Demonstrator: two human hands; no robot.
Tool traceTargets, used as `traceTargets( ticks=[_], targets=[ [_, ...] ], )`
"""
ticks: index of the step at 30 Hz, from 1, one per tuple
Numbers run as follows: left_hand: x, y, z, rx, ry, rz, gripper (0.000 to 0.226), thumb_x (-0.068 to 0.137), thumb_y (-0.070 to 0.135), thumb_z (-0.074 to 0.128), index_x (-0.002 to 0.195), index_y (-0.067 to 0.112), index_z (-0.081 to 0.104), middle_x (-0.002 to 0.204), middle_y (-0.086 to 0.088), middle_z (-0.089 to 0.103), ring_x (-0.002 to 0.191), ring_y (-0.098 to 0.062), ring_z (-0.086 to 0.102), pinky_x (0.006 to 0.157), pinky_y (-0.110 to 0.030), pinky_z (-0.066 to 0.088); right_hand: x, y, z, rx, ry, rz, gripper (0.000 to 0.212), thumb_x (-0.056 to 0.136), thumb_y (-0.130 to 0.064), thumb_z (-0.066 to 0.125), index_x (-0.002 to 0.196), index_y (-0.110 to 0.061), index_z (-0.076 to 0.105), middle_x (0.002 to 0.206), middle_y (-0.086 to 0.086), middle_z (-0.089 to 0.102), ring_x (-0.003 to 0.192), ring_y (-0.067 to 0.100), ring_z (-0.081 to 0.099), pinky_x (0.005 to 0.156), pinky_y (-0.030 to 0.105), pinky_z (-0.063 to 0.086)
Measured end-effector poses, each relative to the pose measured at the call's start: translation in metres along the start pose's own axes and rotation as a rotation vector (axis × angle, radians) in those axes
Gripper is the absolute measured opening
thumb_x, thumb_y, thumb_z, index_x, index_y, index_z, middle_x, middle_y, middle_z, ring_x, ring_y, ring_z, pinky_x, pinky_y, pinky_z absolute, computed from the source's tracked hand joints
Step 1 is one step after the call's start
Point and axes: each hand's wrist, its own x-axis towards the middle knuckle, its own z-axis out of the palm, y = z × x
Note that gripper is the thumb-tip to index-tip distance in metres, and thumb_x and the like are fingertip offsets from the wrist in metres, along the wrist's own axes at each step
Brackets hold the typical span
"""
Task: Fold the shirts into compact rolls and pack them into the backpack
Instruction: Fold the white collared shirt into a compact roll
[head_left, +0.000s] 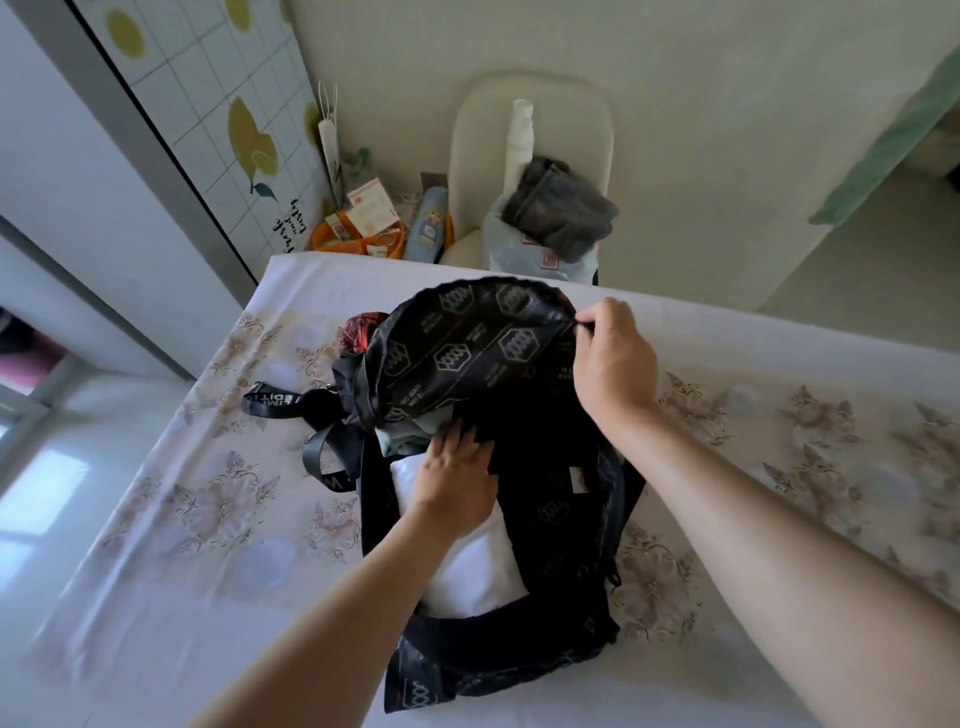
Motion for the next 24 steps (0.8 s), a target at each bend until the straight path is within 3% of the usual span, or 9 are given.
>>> traceTargets(
  ticks=[4, 7, 10, 16, 18, 20, 22, 24],
  targets=[
    [0.021, 0.021, -0.009, 0.089, 0.042, 0.104, 0.065, 0.093, 0.034, 0.039, 0.153, 0.020, 0.021, 0.161, -0.007, 0.015, 0.147, -0.028, 0.011, 0.120, -0.039, 0.008, 0.012, -0.005, -0.009, 0.063, 0.020, -0.033, 0.011, 0.097, -0.013, 0.054, 0.105, -0.005, 0.055, 0.106, 0.012, 0.058, 0.075, 0.037, 0.059, 0.060, 0.045, 0.048],
    [0.050, 0.031, -0.012, 0.199, -0.087, 0.193, 0.072, 0.097, 0.036, 0.043, 0.157, 0.025, 0.005, 0.165, -0.003, -0.004, 0.151, -0.025, -0.004, 0.120, -0.043, 0.002, 0.001, -0.003, -0.007, 0.073, 0.021, -0.055, 0.010, 0.097, -0.011, 0.055, 0.103, -0.003, 0.055, 0.104, 0.013, 0.057, 0.073, 0.037, 0.058, 0.057, 0.042, 0.046],
    [0.066, 0.019, -0.004, 0.242, -0.267, 0.071, 0.062, 0.103, 0.048, 0.027, 0.156, 0.035, -0.002, 0.165, 0.002, -0.008, 0.151, -0.026, -0.007, 0.120, -0.050, -0.002, 0.002, 0.000, -0.011, 0.099, 0.015, -0.046, 0.010, 0.097, -0.010, 0.055, 0.104, -0.003, 0.055, 0.104, 0.013, 0.057, 0.073, 0.036, 0.059, 0.059, 0.043, 0.048],
    [0.055, 0.005, -0.011, 0.175, -0.293, -0.049, 0.057, 0.103, 0.053, 0.016, 0.156, 0.036, 0.008, 0.165, 0.000, 0.003, 0.151, -0.029, 0.005, 0.121, -0.045, 0.004, 0.013, 0.003, -0.015, 0.146, -0.010, -0.039, 0.010, 0.097, -0.010, 0.055, 0.105, -0.005, 0.054, 0.106, 0.011, 0.057, 0.081, 0.031, 0.058, 0.067, 0.043, 0.046],
    [0.041, 0.001, -0.014, 0.150, -0.205, 0.004, 0.060, 0.101, 0.057, 0.018, 0.155, 0.031, 0.023, 0.161, -0.003, 0.022, 0.147, -0.030, 0.021, 0.119, -0.044, 0.012, 0.011, 0.003, -0.011, 0.149, -0.024, -0.028, 0.010, 0.096, -0.009, 0.056, 0.104, -0.005, 0.054, 0.105, 0.011, 0.057, 0.080, 0.032, 0.058, 0.068, 0.045, 0.047],
    [0.020, -0.005, -0.019, 0.092, -0.016, 0.076, 0.059, 0.096, 0.053, 0.023, 0.141, 0.024, 0.048, 0.140, -0.004, 0.050, 0.130, -0.030, 0.044, 0.108, -0.043, 0.032, 0.008, 0.004, -0.007, 0.149, -0.029, 0.000, 0.009, 0.095, -0.008, 0.056, 0.104, -0.005, 0.054, 0.104, 0.011, 0.057, 0.080, 0.034, 0.059, 0.067, 0.046, 0.048],
    [-0.006, -0.015, -0.017, 0.050, 0.203, 0.101, 0.039, 0.088, 0.039, 0.051, 0.119, 0.018, 0.063, 0.115, -0.003, 0.058, 0.108, -0.029, 0.057, 0.087, -0.041, 0.049, 0.002, 0.005, -0.005, 0.162, -0.022, 0.015, 0.010, 0.095, -0.009, 0.055, 0.105, -0.005, 0.054, 0.105, 0.011, 0.057, 0.081, 0.034, 0.059, 0.068, 0.046, 0.048],
    [-0.030, -0.021, -0.013, 0.049, 0.251, -0.028, 0.039, 0.076, 0.028, 0.072, 0.111, 0.014, 0.064, 0.108, -0.007, 0.058, 0.097, -0.030, 0.058, 0.074, -0.041, 0.053, -0.009, 0.004, -0.002, 0.176, -0.009, 0.025, 0.017, 0.095, -0.011, 0.056, 0.112, -0.006, 0.054, 0.111, 0.011, 0.057, 0.085, 0.033, 0.061, 0.069, 0.043, 0.050]
  ],
)
